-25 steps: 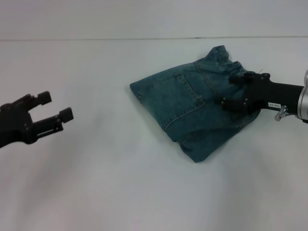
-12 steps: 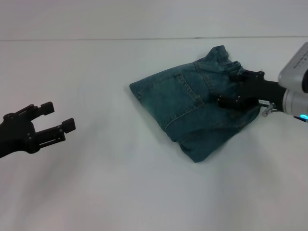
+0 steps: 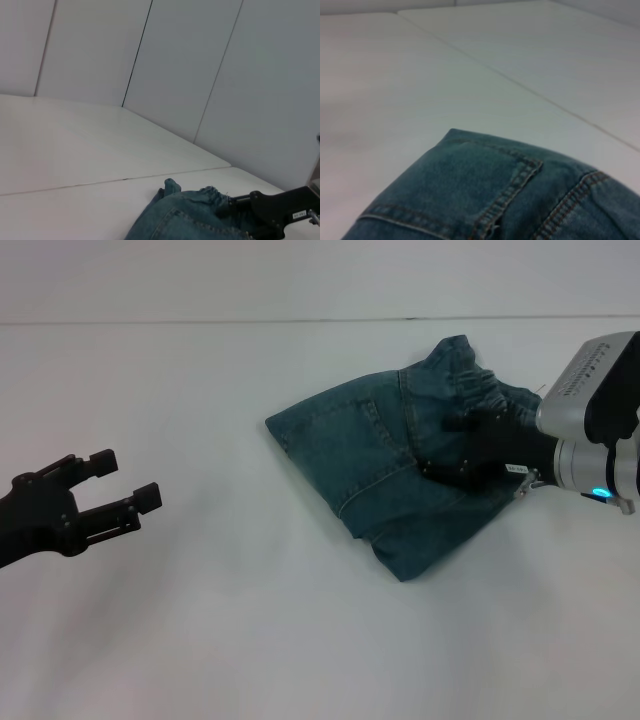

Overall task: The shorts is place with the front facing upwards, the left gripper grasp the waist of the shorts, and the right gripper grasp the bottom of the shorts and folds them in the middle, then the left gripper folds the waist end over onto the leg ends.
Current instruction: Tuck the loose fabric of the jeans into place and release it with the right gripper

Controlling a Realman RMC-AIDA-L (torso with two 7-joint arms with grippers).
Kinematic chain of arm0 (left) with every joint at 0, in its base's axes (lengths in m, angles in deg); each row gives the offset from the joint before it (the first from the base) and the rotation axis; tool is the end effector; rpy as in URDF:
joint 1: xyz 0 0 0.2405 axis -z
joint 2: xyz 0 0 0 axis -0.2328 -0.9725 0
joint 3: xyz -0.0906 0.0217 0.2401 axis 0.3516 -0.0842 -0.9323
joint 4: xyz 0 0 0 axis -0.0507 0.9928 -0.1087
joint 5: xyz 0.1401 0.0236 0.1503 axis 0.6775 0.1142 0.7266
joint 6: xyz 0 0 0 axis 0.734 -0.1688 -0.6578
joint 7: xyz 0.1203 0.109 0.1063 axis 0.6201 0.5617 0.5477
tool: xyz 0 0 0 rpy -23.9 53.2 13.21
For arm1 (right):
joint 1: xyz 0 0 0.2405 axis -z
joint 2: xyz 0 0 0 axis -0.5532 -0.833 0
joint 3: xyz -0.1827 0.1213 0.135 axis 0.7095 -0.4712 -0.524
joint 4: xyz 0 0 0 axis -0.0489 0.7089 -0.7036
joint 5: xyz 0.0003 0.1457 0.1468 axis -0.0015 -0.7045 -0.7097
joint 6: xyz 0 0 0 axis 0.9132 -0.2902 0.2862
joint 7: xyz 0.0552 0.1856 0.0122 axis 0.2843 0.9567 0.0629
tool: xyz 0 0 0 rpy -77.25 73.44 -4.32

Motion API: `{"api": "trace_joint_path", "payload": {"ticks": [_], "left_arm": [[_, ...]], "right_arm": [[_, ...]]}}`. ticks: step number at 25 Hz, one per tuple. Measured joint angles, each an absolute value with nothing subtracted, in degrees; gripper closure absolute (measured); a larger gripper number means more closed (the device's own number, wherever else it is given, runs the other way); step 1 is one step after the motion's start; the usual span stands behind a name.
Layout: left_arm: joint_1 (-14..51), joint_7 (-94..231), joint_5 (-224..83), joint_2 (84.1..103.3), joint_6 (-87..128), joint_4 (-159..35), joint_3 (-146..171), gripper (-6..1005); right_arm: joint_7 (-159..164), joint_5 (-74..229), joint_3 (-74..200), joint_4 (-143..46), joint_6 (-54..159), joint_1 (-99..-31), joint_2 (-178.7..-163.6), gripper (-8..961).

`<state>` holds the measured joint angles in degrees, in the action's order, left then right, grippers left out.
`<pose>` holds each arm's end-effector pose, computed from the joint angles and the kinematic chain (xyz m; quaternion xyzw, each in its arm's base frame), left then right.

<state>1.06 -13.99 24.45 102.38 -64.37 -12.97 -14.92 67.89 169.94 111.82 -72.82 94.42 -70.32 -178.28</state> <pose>-0.2893 0.3016 0.0036 -0.8695 -0.2962 -0.3079 0.2476 0.2702 0.4194 -0.0917 -0.9382 0.1682 0.0801 0.2915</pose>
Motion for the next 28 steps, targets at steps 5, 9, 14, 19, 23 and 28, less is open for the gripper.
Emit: {"api": "trace_joint_path", "payload": {"ticks": [5, 9, 14, 19, 23, 28], "left_arm": [[1.14, -14.0, 24.45, 102.33, -64.34, -12.97, -14.73, 98], [1.36, -14.06, 24.45, 102.3, -64.03, -12.97, -14.69, 99], [1.67, -14.19, 24.45, 102.22, -63.92, -12.97, -14.74, 99], [1.88, -14.19, 24.45, 102.2, -63.81, -12.97, -14.83, 99], [2.0, -14.19, 24.45, 102.2, -63.78, -12.97, -14.76, 99], [2.23, -14.18, 24.45, 102.2, -63.65, -12.97, -14.87, 99]], "right_arm": [[71.28, 170.04, 114.08, -73.38, 94.44, -69.8, -178.19, 163], [72.32, 170.17, 114.24, -73.74, 95.11, -69.42, -178.18, 163], [74.14, 169.96, 116.26, -75.43, 97.94, -68.73, -178.44, 163], [74.37, 169.74, 117.01, -75.58, 99.1, -68.66, -178.64, 163], [74.39, 169.27, 117.14, -75.58, 100.46, -68.65, -178.75, 164], [74.4, 166.53, 120.23, -75.58, 102.01, -68.66, -178.73, 164]]}}
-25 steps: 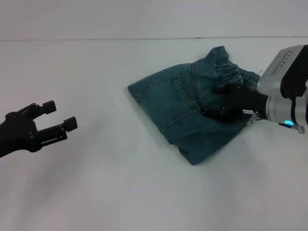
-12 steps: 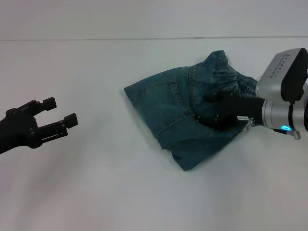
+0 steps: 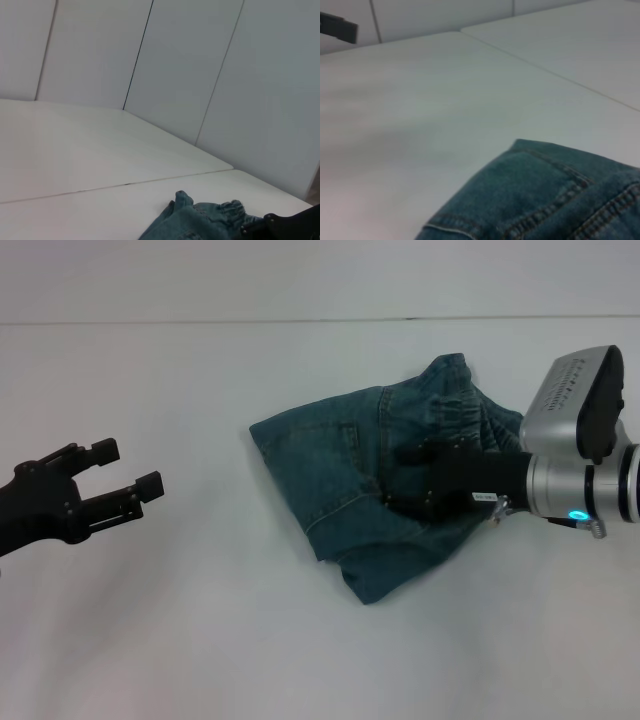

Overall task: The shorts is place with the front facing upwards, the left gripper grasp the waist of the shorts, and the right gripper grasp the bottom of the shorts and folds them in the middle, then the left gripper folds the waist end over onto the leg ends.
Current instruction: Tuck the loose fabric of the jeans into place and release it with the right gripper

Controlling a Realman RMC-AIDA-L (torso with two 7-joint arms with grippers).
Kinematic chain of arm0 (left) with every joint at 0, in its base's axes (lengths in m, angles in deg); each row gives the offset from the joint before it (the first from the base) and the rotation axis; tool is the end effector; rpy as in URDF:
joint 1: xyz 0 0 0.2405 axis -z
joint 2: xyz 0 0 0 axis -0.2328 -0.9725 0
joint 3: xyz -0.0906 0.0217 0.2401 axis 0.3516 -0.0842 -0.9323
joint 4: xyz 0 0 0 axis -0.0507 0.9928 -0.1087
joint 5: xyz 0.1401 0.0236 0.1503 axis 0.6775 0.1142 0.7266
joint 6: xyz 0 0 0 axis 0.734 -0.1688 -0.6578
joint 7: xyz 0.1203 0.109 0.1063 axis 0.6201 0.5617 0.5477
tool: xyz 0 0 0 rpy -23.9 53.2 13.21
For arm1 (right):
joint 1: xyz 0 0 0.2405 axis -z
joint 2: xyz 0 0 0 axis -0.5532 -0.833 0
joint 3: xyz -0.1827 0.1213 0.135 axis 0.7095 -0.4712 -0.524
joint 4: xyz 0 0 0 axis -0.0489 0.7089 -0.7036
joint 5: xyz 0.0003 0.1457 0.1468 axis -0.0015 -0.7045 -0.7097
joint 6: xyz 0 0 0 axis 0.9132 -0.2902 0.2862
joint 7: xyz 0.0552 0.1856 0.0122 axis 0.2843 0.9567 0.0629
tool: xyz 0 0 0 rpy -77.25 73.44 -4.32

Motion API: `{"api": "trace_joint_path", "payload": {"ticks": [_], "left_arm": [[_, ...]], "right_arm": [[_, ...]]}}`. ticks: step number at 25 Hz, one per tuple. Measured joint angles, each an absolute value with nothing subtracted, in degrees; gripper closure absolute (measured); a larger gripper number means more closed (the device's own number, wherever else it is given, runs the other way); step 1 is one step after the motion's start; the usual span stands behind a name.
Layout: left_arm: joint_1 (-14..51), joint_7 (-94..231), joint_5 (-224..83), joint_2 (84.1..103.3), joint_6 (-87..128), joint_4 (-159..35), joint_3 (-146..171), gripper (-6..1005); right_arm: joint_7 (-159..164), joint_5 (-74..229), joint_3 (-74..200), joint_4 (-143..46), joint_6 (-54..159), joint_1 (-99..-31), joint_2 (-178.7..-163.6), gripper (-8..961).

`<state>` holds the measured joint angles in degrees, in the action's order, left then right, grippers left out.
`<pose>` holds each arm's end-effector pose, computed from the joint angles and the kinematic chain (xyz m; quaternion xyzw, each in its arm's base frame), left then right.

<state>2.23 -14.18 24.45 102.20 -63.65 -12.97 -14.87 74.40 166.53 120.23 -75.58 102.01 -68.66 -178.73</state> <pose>-0.2856 0.3093 0.0053 -0.8709 -0.2905 -0.3073 0.2503 0.2432 0.3906 -0.1134 -0.9551 0.1781 0.1176 0.2056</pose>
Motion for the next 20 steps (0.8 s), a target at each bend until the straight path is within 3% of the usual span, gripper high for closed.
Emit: {"api": "trace_joint_path", "payload": {"ticks": [20], "left_arm": [[2.31, -14.17, 24.44, 102.43, -63.72, -12.97, -15.02, 99]], "right_arm": [[74.35, 154.4, 137.12, -75.65, 98.1, -70.28, -179.05, 163]]}}
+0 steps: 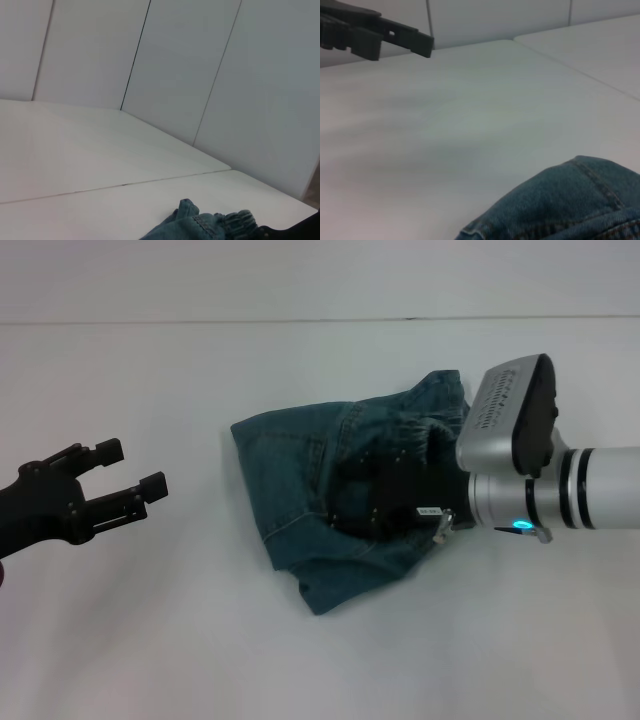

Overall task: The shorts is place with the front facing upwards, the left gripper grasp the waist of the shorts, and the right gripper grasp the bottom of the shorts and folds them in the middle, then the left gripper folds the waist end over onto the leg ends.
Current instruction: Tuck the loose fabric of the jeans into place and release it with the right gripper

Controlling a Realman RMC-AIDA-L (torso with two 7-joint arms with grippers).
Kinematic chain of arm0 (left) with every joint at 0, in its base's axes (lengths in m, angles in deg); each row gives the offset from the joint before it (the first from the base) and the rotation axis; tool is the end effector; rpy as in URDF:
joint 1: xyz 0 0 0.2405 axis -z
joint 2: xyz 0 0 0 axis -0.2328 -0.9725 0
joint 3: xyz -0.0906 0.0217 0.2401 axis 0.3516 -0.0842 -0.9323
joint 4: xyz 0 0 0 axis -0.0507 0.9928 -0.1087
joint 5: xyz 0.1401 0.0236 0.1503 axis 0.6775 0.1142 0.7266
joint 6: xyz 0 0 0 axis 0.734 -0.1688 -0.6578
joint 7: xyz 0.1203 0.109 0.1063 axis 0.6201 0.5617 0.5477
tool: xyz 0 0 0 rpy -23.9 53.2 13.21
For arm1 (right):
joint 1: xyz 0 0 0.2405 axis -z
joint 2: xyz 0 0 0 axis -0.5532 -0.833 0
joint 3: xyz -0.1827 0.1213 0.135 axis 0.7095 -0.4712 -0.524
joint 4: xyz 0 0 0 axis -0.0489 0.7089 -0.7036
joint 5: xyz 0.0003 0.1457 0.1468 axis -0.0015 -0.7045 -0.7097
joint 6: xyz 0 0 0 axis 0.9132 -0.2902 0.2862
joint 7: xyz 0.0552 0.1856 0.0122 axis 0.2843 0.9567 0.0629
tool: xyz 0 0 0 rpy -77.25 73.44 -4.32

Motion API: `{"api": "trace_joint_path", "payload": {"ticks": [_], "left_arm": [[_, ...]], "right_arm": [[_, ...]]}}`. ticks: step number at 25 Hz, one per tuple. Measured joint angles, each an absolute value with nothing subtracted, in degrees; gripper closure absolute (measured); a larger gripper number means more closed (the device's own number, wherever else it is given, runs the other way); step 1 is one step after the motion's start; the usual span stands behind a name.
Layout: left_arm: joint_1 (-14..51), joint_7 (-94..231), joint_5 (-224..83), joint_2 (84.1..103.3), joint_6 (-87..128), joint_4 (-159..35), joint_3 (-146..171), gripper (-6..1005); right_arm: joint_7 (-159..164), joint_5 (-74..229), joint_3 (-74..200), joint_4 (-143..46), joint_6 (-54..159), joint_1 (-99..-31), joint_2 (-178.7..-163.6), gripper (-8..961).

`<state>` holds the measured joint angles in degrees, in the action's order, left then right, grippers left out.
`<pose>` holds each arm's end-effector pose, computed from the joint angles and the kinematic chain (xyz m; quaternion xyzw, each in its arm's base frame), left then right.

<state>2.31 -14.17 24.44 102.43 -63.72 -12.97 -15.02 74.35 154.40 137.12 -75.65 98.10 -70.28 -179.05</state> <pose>-0.2838 0.3092 0.0033 -0.8714 -0.2899 -0.3089 0.2476 0.2082 0.3802 -0.1461 -0.9685 0.1404 0.1232 0.1646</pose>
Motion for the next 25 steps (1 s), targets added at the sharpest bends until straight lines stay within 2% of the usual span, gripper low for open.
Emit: {"api": "trace_joint_path", "payload": {"ticks": [15, 25], "left_arm": [[2.62, -14.18, 24.44, 102.47, -63.75, -13.06, -15.02, 99], [3.17, -14.17, 24.44, 102.22, -63.86, -12.83, -15.01, 99]], "right_arm": [[74.14, 147.31, 145.28, -76.74, 94.74, -70.19, -179.0, 164], [82.18, 154.0, 143.78, -88.94, 89.79, -61.61, -178.01, 164]]}}
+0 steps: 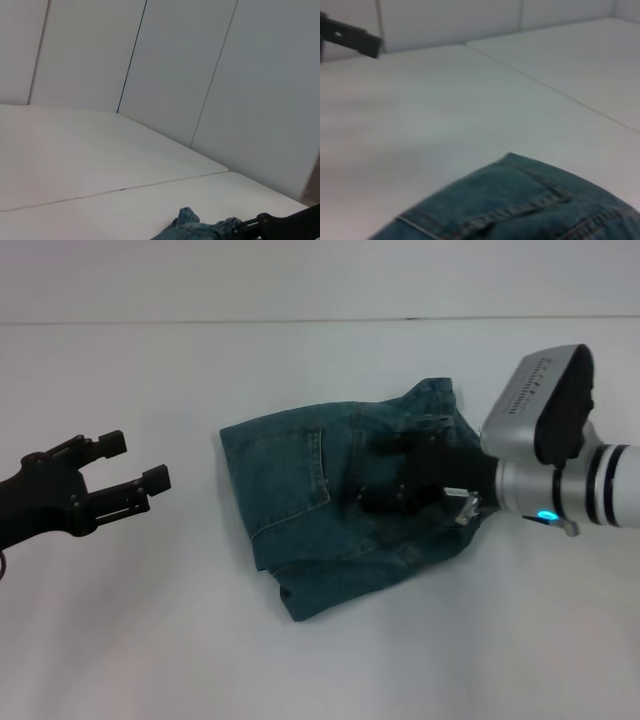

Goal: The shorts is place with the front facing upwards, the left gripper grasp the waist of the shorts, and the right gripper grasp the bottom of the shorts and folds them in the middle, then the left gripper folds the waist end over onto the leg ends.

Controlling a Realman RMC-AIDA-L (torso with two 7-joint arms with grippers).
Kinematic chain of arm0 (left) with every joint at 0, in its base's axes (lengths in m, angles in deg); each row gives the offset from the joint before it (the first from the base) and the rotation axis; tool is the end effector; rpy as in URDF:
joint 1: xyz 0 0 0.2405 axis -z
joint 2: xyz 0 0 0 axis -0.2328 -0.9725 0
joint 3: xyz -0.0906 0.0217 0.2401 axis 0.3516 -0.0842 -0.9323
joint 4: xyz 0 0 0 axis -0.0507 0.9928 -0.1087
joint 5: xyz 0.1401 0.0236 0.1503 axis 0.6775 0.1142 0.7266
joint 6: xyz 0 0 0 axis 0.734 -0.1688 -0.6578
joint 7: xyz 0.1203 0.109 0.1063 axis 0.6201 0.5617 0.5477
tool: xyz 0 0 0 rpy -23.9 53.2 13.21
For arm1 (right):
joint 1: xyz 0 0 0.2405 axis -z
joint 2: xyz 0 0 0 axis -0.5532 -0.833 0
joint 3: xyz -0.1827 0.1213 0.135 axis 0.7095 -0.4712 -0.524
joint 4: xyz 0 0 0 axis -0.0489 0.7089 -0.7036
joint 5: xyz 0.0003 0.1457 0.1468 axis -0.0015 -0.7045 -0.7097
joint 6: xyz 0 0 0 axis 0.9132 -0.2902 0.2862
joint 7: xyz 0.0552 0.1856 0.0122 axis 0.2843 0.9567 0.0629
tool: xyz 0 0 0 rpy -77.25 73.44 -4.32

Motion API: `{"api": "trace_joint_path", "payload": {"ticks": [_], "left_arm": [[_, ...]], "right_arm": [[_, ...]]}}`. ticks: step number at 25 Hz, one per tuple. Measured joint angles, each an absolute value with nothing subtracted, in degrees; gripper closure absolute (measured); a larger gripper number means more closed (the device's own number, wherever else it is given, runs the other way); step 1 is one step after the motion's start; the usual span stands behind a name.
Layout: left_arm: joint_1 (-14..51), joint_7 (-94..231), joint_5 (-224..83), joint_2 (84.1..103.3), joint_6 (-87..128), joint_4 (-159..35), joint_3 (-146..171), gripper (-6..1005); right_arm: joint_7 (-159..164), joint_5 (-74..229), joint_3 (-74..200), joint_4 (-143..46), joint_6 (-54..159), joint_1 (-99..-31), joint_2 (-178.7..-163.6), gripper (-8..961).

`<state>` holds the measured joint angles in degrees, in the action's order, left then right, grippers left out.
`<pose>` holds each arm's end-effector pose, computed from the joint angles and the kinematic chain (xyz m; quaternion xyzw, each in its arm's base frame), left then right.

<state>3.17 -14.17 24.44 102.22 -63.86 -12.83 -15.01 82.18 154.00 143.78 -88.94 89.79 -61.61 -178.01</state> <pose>-0.2795 0.3136 0.0050 -0.8744 -0.2814 -0.3094 0.2459 0.2195 0.3875 -0.1239 -0.9510 0.1632 0.1168 0.2353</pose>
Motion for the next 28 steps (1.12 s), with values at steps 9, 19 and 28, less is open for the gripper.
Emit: {"api": "trace_joint_path", "payload": {"ticks": [9, 19, 28], "left_arm": [[4.52, -14.41, 24.44, 102.04, -63.7, -12.82, -15.47, 98], [4.98, -14.86, 24.44, 102.16, -63.68, -12.77, -15.71, 99], [4.03, -14.36, 24.44, 102.35, -63.62, -12.96, -15.43, 98]], "right_arm": [[86.38, 160.31, 137.64, -91.29, 88.99, -58.72, -178.02, 164], [85.8, 163.62, 131.49, -89.73, 86.54, -58.68, -177.99, 165], [84.28, 163.56, 126.3, -91.32, 93.37, -57.56, -177.89, 165]]}}
